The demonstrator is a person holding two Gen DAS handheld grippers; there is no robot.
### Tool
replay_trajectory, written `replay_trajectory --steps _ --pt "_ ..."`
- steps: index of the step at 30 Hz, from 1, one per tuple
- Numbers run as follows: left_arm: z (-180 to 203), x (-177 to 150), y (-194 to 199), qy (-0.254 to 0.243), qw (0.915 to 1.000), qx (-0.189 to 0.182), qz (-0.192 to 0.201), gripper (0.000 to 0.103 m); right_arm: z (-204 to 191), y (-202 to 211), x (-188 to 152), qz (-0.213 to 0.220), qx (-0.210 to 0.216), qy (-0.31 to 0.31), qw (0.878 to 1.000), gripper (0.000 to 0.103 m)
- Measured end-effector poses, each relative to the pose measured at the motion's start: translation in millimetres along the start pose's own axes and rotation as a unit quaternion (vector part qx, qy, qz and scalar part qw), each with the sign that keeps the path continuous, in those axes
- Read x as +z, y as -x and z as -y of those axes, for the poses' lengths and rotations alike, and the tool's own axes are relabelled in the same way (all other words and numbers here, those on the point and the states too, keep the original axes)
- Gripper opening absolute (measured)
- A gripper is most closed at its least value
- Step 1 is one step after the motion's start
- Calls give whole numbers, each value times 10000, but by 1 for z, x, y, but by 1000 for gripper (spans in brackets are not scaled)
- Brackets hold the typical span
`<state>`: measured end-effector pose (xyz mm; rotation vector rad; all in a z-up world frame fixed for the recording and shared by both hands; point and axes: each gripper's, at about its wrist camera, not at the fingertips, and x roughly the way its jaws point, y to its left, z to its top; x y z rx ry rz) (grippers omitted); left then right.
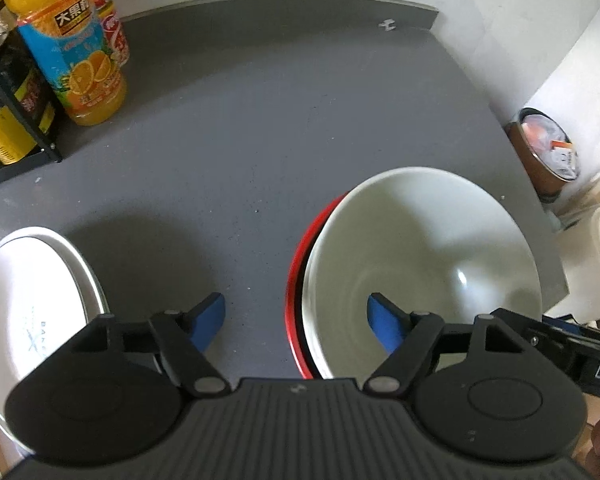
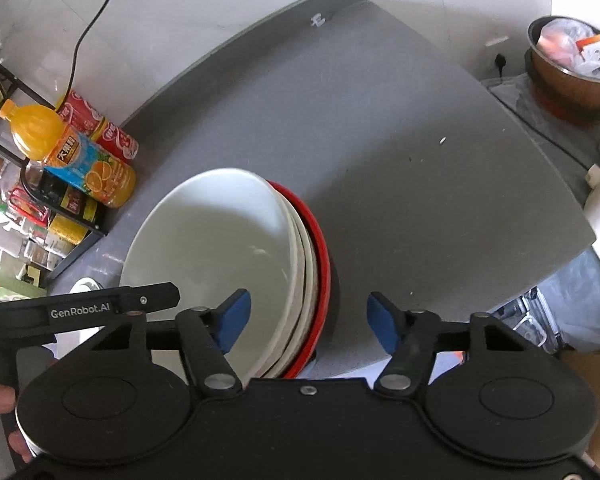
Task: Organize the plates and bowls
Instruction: 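Close both tools on the rim of the red bowl stack, then carry the red bowl stack with both tools and lower it onto the plates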
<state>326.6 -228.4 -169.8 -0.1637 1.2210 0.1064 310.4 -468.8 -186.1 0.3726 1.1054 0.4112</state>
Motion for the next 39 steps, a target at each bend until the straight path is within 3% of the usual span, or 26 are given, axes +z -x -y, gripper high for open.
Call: replay_trajectory --steps 3,7,10,15,25,39 --pt "-3 -1 -7 293 9994 44 -156 63 3 -7 1 -133 92 -14 9999 45" --pt "-4 -4 -14 414 9988 50 -272 40 4 -15 1 -246 210 31 9995 39" --pt "-9 -6 -16 663 9970 -173 -373 21 1 -16 2 -234 156 132 9995 37" --pt "-14 -7 -12 922 9945 -347 -357 20 3 -13 1 -135 112 186 9997 31" --pt "-25 1 8 920 9945 -477 -145 20 -14 0 3 106 147 358 9992 31" --pt "-111 3 52 1065 9928 -540 119 21 -102 -4 -15 304 229 644 9972 31"
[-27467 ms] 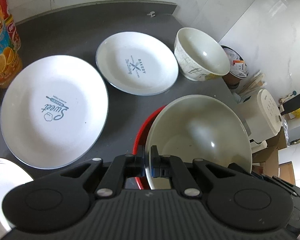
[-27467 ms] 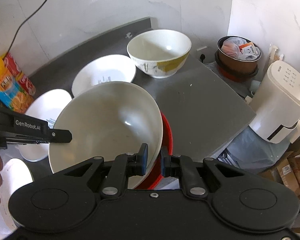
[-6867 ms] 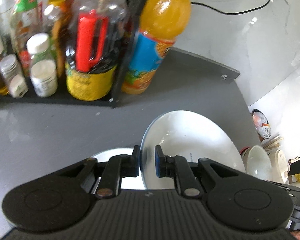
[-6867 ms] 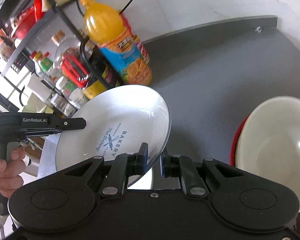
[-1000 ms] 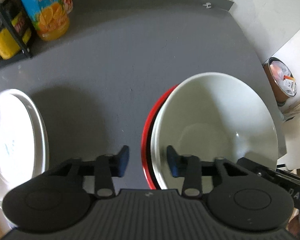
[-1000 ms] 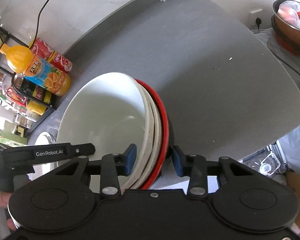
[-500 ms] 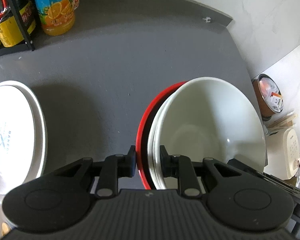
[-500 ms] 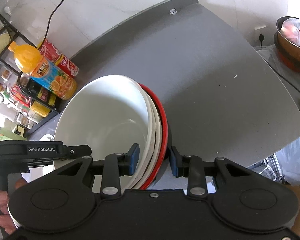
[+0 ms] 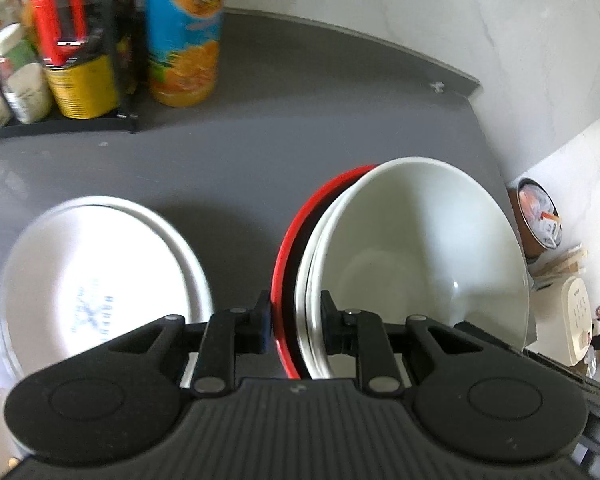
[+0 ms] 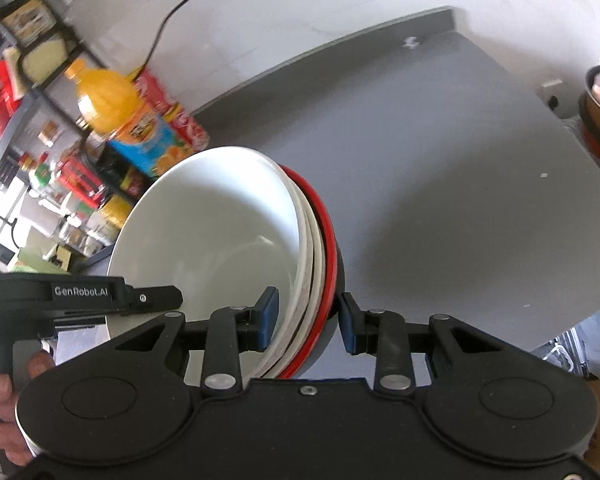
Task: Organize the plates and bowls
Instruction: 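Carry the red bowl stack with both tools and lower it onto the plates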
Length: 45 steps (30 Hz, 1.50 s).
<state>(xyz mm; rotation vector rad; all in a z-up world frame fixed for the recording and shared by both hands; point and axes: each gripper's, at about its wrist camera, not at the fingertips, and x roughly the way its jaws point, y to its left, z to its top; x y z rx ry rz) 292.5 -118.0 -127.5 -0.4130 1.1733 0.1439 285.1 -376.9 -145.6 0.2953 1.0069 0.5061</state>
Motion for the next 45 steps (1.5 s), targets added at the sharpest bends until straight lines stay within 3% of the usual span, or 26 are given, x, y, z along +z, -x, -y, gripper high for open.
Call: replay_trajectory --steps 26,45 --pt "-164 6 58 528 9984 41 176 21 -144 -38 -35 -294 204 531 9979 31" --pt "-212 1 31 396 9987 -40 -306 21 -169 -68 -46 -549 -127 143 9983 31"
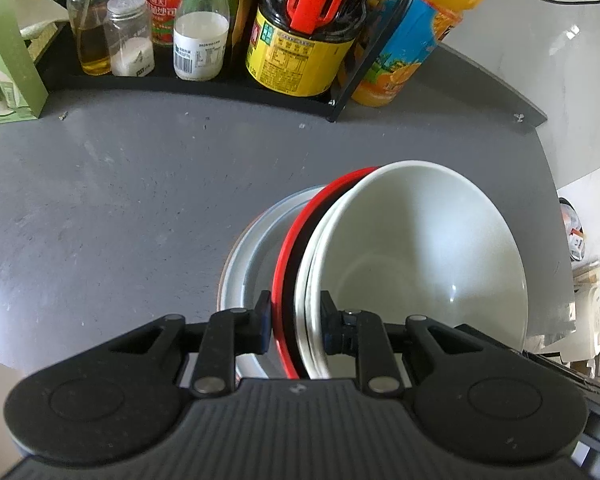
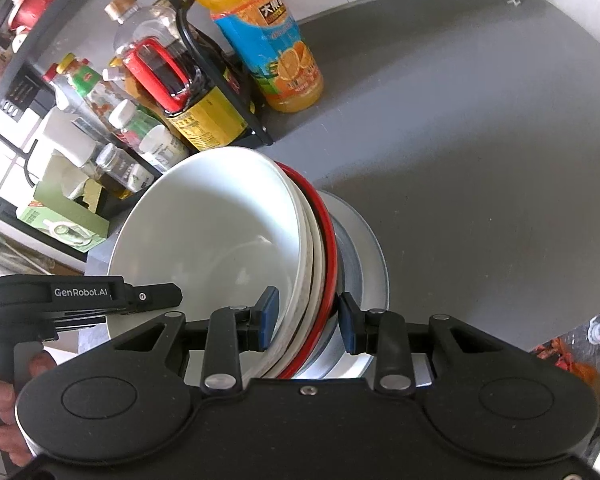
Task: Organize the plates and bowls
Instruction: 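Carry the red bowl stack with both tools and lower it onto the plates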
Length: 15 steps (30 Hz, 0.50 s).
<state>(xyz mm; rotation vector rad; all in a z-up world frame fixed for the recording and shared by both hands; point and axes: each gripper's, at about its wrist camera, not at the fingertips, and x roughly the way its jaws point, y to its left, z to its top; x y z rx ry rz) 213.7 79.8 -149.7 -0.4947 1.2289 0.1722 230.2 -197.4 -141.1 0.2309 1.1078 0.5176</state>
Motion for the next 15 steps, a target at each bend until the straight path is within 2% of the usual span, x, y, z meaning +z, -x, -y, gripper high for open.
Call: replay_trajectory --steps 6,13,15 --pt "-6 6 -8 -138 9996 -142 -179 21 -4 -5 0 8 -168 -138 9998 31" --pt "-7 12 -9 -437 9982 -353 -210 24 0 -9 0 18 -252 -593 9979 31" --pt "-6 13 -9 -496 9978 -382 -221 25 1 -6 -1 84 -207 -647 9977 35"
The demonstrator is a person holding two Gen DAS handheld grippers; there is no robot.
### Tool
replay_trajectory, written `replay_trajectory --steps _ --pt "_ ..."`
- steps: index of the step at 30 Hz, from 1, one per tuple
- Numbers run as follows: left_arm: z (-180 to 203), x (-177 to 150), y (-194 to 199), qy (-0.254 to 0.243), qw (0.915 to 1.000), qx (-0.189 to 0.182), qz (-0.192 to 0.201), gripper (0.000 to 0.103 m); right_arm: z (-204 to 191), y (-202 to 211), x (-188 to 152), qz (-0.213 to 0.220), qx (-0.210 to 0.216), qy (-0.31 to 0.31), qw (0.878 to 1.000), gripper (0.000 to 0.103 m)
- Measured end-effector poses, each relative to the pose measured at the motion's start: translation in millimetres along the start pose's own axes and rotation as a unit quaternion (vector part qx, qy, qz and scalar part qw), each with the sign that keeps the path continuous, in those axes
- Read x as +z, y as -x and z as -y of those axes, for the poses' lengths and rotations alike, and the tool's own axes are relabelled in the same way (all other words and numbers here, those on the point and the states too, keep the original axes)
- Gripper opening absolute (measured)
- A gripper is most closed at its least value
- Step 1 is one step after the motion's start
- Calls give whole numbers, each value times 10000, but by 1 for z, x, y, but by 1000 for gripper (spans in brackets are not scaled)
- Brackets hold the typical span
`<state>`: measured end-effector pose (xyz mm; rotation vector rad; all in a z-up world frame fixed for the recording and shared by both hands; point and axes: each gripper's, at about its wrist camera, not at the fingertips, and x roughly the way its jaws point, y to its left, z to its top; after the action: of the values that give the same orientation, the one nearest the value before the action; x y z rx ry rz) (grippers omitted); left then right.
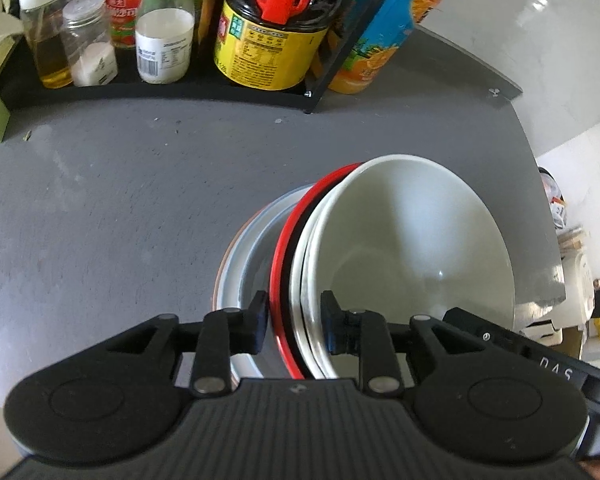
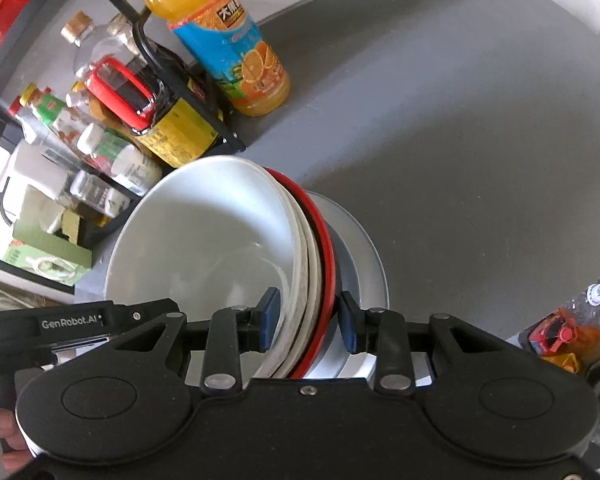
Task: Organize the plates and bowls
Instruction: 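Carry the red bowl stack with both tools and lower it onto the plates, then open both tools and pull them back from the stack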
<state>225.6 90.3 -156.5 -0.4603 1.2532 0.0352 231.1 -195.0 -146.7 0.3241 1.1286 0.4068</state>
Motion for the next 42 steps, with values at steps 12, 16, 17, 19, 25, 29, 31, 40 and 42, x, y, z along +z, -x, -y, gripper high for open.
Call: replay_trajectory --steps 12,16,17,19,25,29,31,40,42 --pt "14 -9 26 -119 9974 390 593 80 -2 48 -6 734 -6 293 9969 79" --pt "22 -17 38 -237 9958 538 704 86 5 68 -16 935 59 316 9951 84" --pt "24 -20 42 -249 9953 578 733 87 6 72 -19 987 59 320 9946 86" --pt "29 -27 53 -262 9942 633 829 88 11 85 -28 1130 71 359 9929 93" --pt "52 -61 91 -301 9903 610 1211 94 32 127 -56 1421 137 395 9890 102" --pt "70 -90 115 -382 9885 587 1339 95 44 155 -76 1576 172 382 9866 103" --pt "78 -105 126 -439 9869 627 1420 95 51 169 -86 1671 208 375 9850 103" --pt "102 -148 175 -423 9815 651 1749 96 58 214 -114 1832 223 444 9818 103" --pt "107 -156 184 -499 9801 636 1812 96 56 222 -117 1922 176 413 9803 103"
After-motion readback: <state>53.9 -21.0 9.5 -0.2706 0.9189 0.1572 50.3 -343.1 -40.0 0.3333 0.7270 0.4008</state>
